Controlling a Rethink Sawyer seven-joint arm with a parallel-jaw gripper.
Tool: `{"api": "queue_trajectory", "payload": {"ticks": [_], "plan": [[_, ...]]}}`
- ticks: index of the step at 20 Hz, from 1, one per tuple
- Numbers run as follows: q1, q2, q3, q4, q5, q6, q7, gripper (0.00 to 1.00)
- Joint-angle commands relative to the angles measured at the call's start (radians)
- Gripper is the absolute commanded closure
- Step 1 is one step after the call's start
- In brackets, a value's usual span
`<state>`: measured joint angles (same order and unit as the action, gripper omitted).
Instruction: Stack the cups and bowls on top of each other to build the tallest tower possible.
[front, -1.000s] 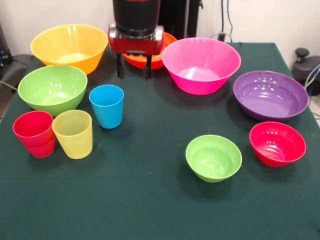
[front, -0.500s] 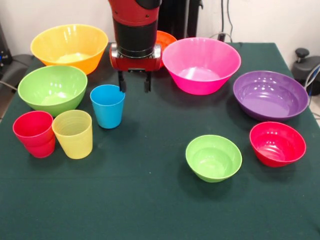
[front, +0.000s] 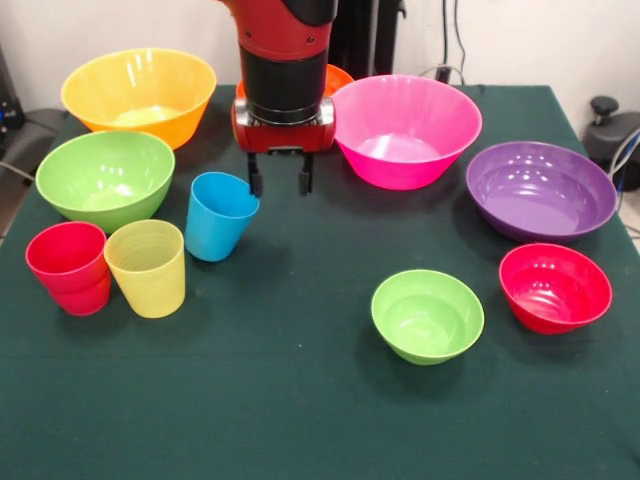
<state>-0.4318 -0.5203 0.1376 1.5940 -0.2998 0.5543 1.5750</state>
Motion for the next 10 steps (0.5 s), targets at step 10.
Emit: {"api": "queue_trajectory", "payload": {"ticks": [10], "plan": [[-0.035,0.027,0.081,-0.065,-0.106,0.006,-0.105,0.00]]}}
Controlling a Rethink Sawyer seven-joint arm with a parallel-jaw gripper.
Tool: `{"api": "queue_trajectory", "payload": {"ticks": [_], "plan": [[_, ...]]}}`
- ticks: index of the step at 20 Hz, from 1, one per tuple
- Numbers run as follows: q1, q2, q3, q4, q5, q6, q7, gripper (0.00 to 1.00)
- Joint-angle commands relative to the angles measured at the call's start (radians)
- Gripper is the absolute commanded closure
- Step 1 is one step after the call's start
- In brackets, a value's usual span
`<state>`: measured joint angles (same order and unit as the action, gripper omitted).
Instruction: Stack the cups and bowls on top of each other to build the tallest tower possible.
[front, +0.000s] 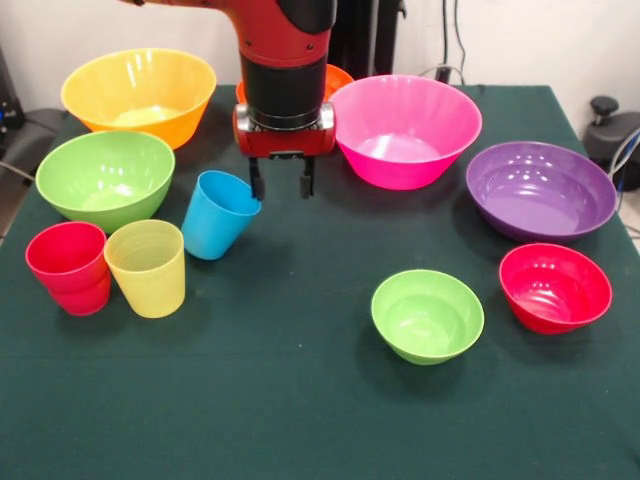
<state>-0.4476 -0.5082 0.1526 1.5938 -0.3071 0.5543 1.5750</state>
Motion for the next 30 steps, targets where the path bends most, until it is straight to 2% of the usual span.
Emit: {"api": "queue_trajectory", "payload": {"ticks": [1,12,17,21,30], "plan": [[-0.020,0.014,0.064,-0.068,-0.102,0.009,-0.108,0.00],[-0.032,0.009,0.061,-0.129,-0.155,0.059,-0.144,0.00],[-0.040,0.024,0.066,-0.124,-0.199,0.003,-0.136,0.00],[-0.049,0.029,0.082,-0.141,-0.201,0.024,-0.143,0.00],[-0.051,0.030,0.063,-0.143,-0.223,0.047,-0.147,0.00]]}}
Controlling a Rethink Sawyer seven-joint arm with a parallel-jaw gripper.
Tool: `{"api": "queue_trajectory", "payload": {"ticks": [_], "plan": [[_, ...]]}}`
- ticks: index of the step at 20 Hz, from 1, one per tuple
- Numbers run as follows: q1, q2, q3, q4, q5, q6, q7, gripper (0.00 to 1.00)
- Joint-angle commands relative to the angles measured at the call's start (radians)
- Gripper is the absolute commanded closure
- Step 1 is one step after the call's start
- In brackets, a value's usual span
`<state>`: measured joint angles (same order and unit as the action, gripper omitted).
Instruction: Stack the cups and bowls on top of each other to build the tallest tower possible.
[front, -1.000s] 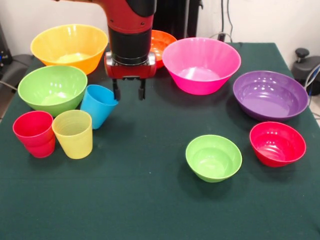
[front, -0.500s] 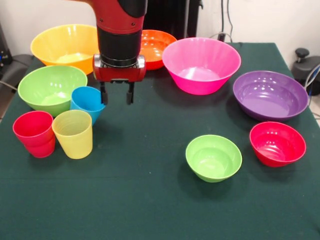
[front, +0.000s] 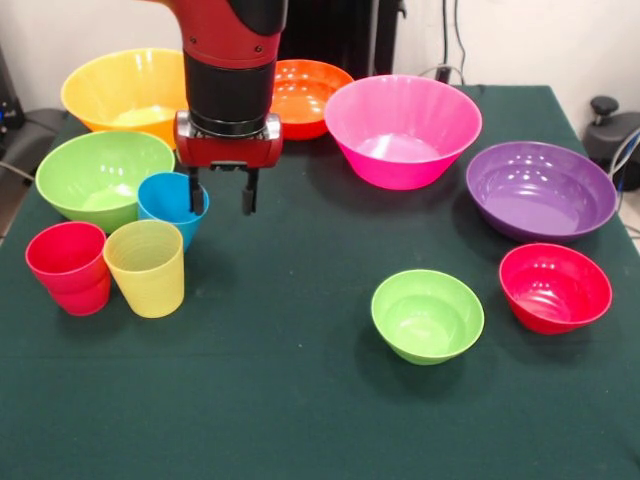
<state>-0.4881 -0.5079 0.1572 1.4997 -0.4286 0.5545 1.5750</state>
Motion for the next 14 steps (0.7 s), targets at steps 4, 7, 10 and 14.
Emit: {"api": "queue_trajectory", "payload": {"ticks": [4,7,10,14], "plan": [[-0.026,0.032,0.054,-0.040,-0.109,0.044,-0.158,0.00],[-0.028,0.030,0.052,-0.035,-0.108,0.058,-0.154,0.00],[-0.033,0.022,0.046,-0.012,-0.115,0.061,-0.143,0.00],[-0.032,0.028,0.021,-0.001,-0.141,0.062,-0.126,0.00]]}}
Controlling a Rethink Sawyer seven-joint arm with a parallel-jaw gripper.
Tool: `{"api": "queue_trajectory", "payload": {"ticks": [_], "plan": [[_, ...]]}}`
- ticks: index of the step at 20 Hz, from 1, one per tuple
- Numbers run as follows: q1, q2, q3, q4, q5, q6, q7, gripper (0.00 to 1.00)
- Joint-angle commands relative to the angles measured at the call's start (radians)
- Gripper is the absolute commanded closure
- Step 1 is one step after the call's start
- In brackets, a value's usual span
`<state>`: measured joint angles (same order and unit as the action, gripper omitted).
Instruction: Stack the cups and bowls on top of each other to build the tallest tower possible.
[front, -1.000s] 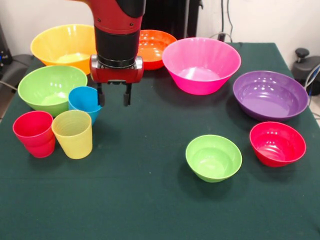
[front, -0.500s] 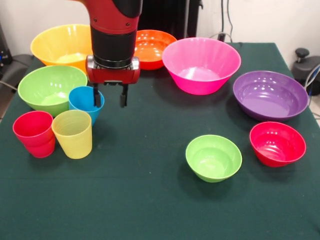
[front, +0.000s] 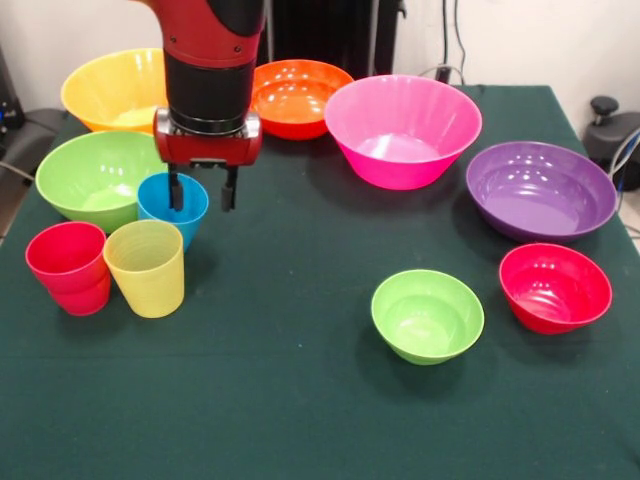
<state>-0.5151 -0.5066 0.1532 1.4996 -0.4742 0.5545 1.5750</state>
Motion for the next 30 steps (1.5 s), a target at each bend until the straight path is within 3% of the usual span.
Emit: {"api": "queue_trajectory", "payload": {"ticks": [1,15,23,30], "plan": [[-0.005,0.029,0.022,0.000,-0.100,0.061,-0.124,0.00],[-0.040,0.120,0.019,0.040,-0.145,-0.050,-0.047,0.00],[-0.055,0.138,0.052,0.035,-0.131,-0.053,-0.054,0.00],[-0.047,0.133,0.092,0.015,-0.077,0.034,-0.072,0.00]]}}
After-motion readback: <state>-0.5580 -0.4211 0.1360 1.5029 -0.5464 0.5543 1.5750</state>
